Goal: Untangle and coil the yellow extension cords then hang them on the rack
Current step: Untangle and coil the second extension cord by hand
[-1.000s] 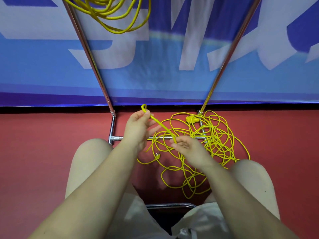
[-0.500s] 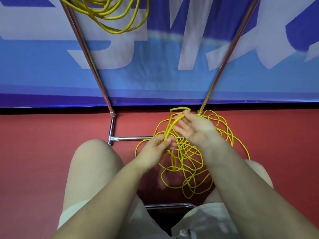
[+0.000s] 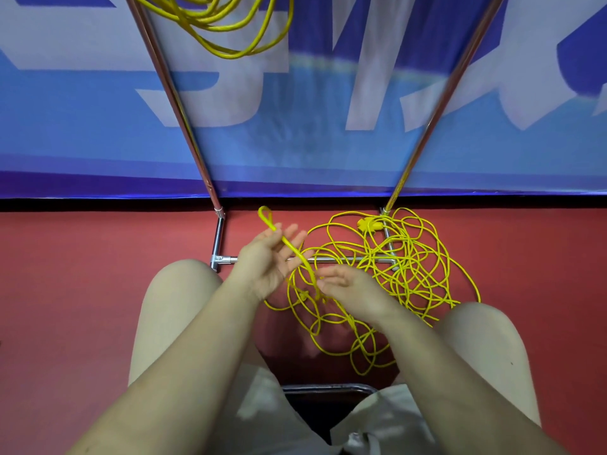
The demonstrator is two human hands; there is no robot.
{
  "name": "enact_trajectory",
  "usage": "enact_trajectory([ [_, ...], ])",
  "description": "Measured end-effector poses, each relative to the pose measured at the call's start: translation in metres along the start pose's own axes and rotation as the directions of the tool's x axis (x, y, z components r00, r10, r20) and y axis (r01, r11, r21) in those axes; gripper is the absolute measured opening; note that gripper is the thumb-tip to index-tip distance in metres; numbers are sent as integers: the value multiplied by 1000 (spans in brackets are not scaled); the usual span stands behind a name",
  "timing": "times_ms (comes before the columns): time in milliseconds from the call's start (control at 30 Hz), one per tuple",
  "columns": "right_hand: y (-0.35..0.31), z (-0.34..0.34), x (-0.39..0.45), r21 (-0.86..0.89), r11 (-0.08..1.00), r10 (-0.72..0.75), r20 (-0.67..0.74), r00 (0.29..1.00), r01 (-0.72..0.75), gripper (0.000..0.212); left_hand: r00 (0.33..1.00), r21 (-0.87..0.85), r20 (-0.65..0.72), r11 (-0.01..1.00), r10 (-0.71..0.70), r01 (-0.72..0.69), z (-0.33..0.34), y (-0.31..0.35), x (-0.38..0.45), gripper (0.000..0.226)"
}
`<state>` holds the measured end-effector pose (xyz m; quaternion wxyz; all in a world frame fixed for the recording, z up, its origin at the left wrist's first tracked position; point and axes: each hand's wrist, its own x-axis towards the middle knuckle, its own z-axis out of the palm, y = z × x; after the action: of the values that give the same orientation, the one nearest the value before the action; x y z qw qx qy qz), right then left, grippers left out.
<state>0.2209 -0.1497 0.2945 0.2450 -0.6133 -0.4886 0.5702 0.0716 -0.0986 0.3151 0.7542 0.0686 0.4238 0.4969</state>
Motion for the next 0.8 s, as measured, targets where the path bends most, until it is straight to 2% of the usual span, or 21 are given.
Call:
enact_trajectory([
  [67,4,1,-2,-54,998,-29,16,999,30,25,1000,-109,-17,994,-17,15,0,7,2,15],
  [167,1,0,-3,-35,997,-68,6,998,68,16,1000,-134,-9,991,-24,22,2,13,2,13],
  [267,-9,0,-5,-35,993,-114,13,993,114,23,1000,-126,11,992,-23,24,5,15,1,13],
  [333,-18,-2,-7,-3,991,-132,8,991,132,23,997,8,48,999,-54,54,1,14,2,14],
  [367,-23,-4,-7,50,990,-131,0,991,131,21,995,136,61,988,-80,71,-3,12,3,14],
  [433,-35,-7,-6,208,972,-101,-53,993,110,12,990,412,75,908,-118,77,-13,1,3,17],
  [500,-47,-13,0,408,910,-21,-133,991,74,10,978,591,145,806,-151,37,-22,-15,2,22],
  [567,-58,-21,7,605,795,90,-160,983,26,11,966,689,206,724,-154,-31,-27,-30,-3,22],
  [633,-64,-27,11,678,735,136,-141,981,-5,8,957,739,280,652,-72,-167,-27,-35,-6,14],
  [667,-66,-29,12,697,717,125,-122,985,-5,5,951,752,309,618,-25,-228,-26,-35,-6,7],
  [733,-67,-31,10,732,682,72,-92,993,18,5,945,761,323,577,59,-296,-20,-31,-6,17],
  [800,-63,-31,8,699,713,7,-89,996,57,12,951,737,283,608,121,-296,-13,-26,-7,20],
])
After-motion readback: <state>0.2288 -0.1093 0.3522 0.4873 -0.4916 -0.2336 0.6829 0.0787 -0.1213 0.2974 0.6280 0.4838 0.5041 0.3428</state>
